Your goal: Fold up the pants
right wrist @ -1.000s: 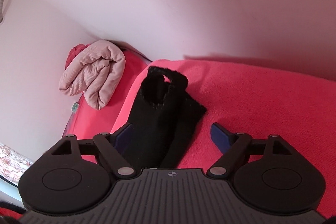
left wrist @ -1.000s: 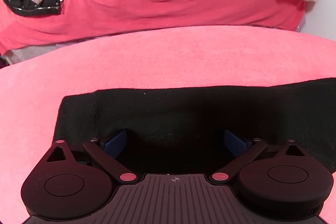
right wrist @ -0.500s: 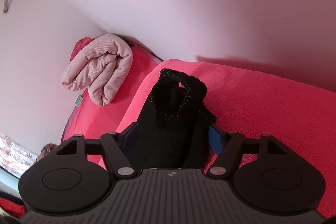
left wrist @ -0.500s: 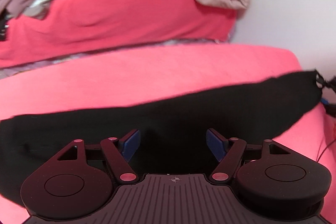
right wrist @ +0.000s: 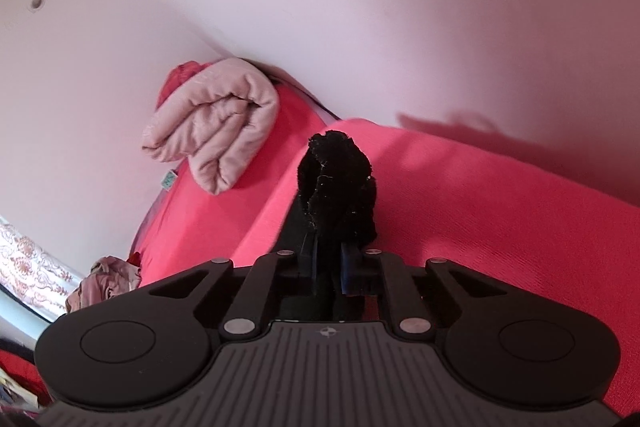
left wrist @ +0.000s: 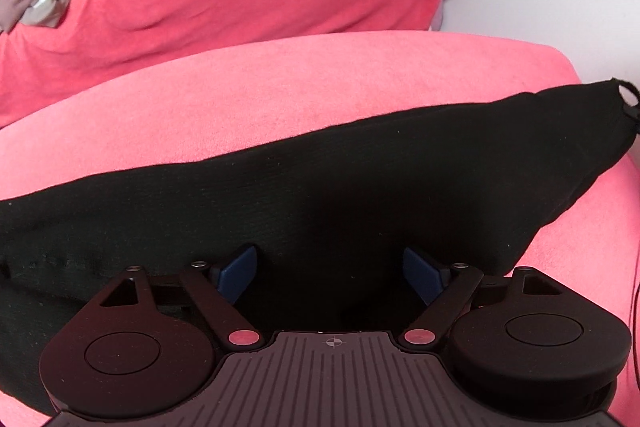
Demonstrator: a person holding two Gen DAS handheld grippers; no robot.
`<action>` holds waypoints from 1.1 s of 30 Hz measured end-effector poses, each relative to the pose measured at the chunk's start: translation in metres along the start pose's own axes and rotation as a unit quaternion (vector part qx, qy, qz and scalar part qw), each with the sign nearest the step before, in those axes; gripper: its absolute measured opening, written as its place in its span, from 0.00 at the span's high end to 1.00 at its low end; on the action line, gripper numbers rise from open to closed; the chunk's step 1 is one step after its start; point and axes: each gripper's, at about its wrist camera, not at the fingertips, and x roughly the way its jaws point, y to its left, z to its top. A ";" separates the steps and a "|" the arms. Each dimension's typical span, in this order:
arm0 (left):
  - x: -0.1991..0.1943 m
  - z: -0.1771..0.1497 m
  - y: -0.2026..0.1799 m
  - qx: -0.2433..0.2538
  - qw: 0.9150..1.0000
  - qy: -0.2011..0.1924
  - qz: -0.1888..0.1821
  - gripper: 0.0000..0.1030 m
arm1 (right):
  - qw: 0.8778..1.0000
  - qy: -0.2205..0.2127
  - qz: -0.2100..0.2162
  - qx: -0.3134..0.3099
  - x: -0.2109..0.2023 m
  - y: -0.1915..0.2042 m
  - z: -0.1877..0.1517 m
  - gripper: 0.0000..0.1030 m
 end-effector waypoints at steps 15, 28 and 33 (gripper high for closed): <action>-0.020 -0.004 0.020 -0.012 0.999 -0.016 -0.043 0.00 | 0.966 0.041 0.164 -0.196 -0.020 0.162 -0.050 0.87; -0.081 -0.047 0.099 -0.085 0.995 -0.043 -0.005 0.00 | 0.882 0.192 0.229 -0.363 0.035 0.260 -0.260 0.89; -0.087 -0.055 0.119 -0.109 0.993 -0.045 -0.001 0.00 | 0.862 0.205 0.212 -0.411 0.038 0.270 -0.302 0.89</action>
